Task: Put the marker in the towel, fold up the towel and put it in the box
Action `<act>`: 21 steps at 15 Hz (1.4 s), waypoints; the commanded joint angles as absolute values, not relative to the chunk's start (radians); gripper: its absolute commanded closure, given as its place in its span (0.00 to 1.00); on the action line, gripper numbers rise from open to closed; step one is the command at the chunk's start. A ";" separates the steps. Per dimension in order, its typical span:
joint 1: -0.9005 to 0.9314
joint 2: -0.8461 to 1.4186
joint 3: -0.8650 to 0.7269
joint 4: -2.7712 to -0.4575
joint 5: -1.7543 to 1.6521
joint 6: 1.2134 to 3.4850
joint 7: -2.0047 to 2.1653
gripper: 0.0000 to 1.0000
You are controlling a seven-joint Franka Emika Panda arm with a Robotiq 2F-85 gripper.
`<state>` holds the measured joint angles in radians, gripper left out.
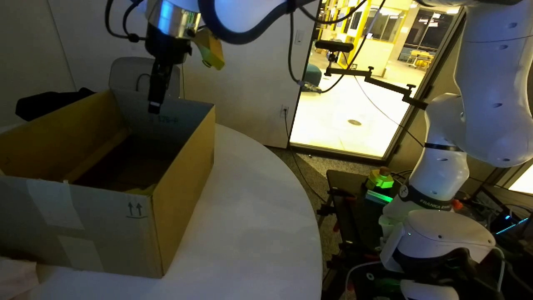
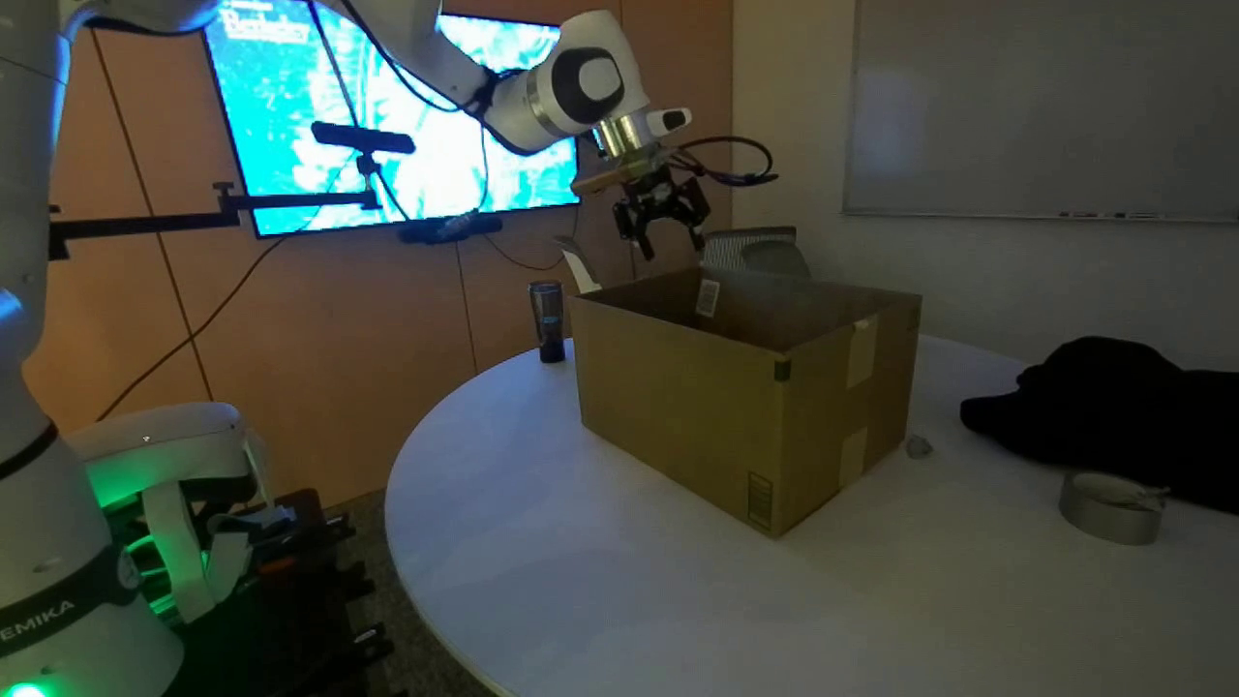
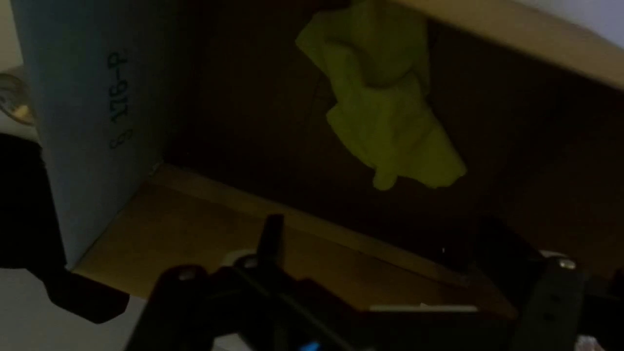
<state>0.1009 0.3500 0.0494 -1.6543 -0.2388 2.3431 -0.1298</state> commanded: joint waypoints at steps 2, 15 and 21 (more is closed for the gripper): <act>0.062 0.060 0.064 -1.902 -0.130 2.213 -0.180 0.00; 0.121 -0.649 0.107 -2.633 -0.102 2.220 -0.029 0.00; 0.167 -0.743 0.165 -2.756 -0.090 2.194 0.052 0.00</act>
